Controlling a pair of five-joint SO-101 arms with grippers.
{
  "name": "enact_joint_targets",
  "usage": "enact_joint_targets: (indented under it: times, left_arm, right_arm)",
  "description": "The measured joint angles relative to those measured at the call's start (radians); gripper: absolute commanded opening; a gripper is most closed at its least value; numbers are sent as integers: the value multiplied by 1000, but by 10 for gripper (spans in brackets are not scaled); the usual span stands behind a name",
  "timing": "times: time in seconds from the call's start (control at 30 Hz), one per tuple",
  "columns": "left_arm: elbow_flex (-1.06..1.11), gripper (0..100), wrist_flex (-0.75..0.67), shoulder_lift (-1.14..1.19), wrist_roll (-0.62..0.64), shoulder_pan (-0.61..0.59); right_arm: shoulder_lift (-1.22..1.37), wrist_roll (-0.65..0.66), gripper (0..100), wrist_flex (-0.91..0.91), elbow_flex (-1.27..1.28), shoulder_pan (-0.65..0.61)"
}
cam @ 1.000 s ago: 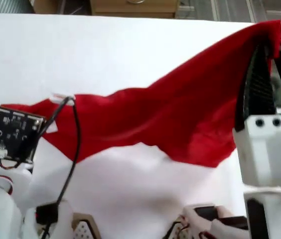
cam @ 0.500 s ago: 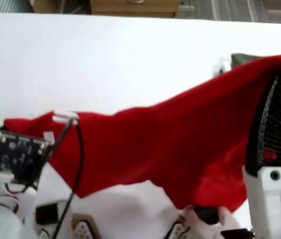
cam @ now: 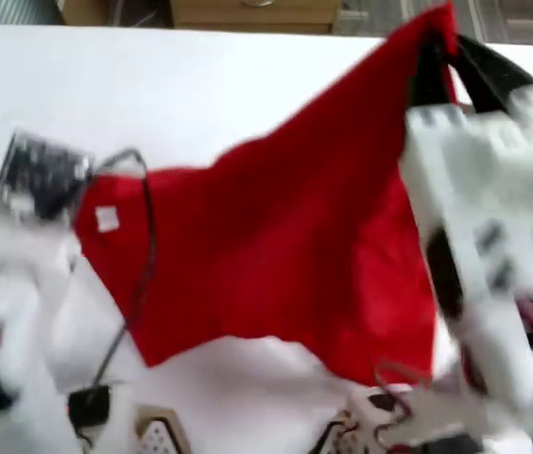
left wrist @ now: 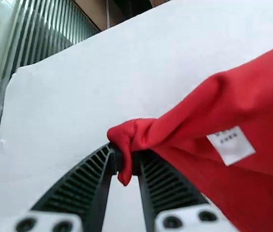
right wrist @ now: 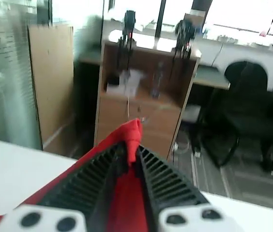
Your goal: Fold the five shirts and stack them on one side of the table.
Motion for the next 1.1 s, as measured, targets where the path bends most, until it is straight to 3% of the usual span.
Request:
enact_joint_targets:
  times: [0.3, 0.5, 0.7, 0.87, 1.1]
  left_arm:
    - [2, 25, -189, 385, 0, 54]
    - [2, 25, -328, 617, 0, 115]
    - [-157, 25, -347, 838, 0, 103]
    - [-387, 25, -239, 1069, 0, 100]
    - [-657, 26, 23, 1286, 3, 101]
  right_arm:
    - [235, 0, 20, -229, 230, 2]
    - [437, 0, 20, -365, 252, 2]
    - [617, 0, 20, -502, 252, 29]
    - [741, 0, 20, -509, 252, 43]
    - [767, 0, 20, -356, 253, 51]
